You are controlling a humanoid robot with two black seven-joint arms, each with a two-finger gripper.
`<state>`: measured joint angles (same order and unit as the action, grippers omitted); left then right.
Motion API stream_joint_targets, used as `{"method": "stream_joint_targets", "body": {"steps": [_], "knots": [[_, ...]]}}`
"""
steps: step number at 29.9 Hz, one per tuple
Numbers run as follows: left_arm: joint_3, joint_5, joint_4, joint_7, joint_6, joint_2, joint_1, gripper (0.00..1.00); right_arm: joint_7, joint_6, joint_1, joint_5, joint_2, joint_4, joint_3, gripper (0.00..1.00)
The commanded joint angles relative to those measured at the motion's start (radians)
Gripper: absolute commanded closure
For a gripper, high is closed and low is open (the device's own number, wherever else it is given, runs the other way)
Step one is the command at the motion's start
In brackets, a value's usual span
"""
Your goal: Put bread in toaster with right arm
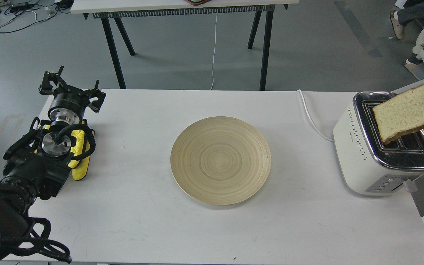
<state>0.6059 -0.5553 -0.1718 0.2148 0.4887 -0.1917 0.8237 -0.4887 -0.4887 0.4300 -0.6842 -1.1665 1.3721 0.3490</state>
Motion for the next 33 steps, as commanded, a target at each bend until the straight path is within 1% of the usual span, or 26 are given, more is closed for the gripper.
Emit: {"method": "stream_joint_targets", "body": {"steps": [1,3,5,7,9,10,11,17,20,22,26,28,31,33], "knots": [[0.0,0.0,0.0,0.0,0.0,0.001,0.0,0.0,0.0,0.0,0.003,0.0,0.011,0.001,0.007,0.56],[0.0,0.0,0.0,0.0,0.0,0.0,0.0,0.0,0.0,0.0,0.006,0.002,0.021,0.001,0.013,0.54],[0.0,0.0,0.0,0.0,0.0,0.0,0.0,0.0,0.0,0.0,0.007,0.002,0.022,-0.001,0.013,0.45],[0.0,0.0,0.0,0.0,0.0,0.0,0.0,0.0,0.0,0.0,0.009,0.002,0.022,0.001,0.013,0.41],[0.0,0.0,0.0,0.0,0.0,0.0,0.0,0.0,0.0,0.0,0.009,0.002,0.025,0.004,0.015,0.27],[0.0,0.0,0.0,0.0,0.0,0.0,0.0,0.0,0.0,0.0,0.01,0.003,0.031,0.008,0.015,0.13],[0.0,0.0,0.0,0.0,0.0,0.0,0.0,0.0,0.0,0.0,0.012,0.003,0.037,0.013,0.016,0.05],[0.0,0.0,0.0,0.0,0.0,0.0,0.0,0.0,0.0,0.0,0.055,0.018,0.05,0.051,0.091,0.04],[0.0,0.0,0.0,0.0,0.0,0.0,0.0,0.0,0.0,0.0,0.096,0.02,0.114,0.053,0.146,0.04],[0.0,0.0,0.0,0.0,0.0,0.0,0.0,0.0,0.0,0.002,0.124,0.04,0.203,0.048,0.197,0.04],[0.0,0.0,0.0,0.0,0.0,0.0,0.0,0.0,0.0,0.1,0.144,0.141,0.347,0.007,0.297,0.04],[0.0,0.0,0.0,0.0,0.0,0.0,0.0,0.0,0.0,0.134,0.144,0.178,0.437,-0.022,0.335,0.03],[0.0,0.0,0.0,0.0,0.0,0.0,0.0,0.0,0.0,0.202,0.139,0.193,0.608,-0.085,0.386,0.02],[0.0,0.0,0.0,0.0,0.0,0.0,0.0,0.0,0.0,0.24,0.13,0.196,0.689,-0.132,0.407,0.02]]}}
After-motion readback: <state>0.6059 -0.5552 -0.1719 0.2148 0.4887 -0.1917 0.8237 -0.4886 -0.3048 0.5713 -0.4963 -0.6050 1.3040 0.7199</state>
